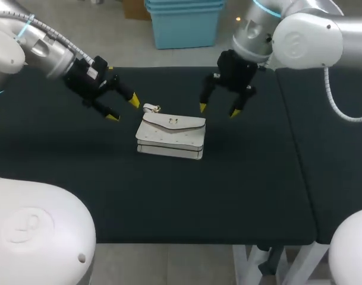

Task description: Pick up the bag, open it, inspect its contents, close it, and place it on the opposite side

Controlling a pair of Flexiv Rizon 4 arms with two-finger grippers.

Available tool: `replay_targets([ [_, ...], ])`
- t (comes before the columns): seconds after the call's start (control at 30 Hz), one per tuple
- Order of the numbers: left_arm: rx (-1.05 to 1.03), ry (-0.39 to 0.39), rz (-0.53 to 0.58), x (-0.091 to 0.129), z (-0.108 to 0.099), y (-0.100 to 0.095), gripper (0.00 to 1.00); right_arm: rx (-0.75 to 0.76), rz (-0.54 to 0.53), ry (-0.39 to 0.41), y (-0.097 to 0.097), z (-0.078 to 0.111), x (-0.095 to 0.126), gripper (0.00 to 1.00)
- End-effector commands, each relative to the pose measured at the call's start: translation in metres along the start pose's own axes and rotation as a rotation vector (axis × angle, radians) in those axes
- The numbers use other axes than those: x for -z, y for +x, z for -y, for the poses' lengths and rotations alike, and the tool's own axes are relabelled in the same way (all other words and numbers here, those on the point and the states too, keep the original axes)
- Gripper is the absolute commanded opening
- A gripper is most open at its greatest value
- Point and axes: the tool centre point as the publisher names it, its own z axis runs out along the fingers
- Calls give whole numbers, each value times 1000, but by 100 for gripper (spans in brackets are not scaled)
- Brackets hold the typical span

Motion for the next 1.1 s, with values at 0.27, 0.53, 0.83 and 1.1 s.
replay_targets([
  [0.27, 214, 33, -182, -14, 13, -11, 100, -467, -309, -249, -12, 4, -7, 100],
  [0.53, 185, 9, -230, -23, 23, -18, 100, -463, -366, -252, -9, -5, -18, 100],
  [0.83, 93, -36, -106, -27, 35, -26, 100, -432, -391, -235, -5, -10, -23, 100],
  [1.1, 97, -34, -102, -35, 36, -26, 100, -413, -378, -207, -3, -11, -27, 100],
])
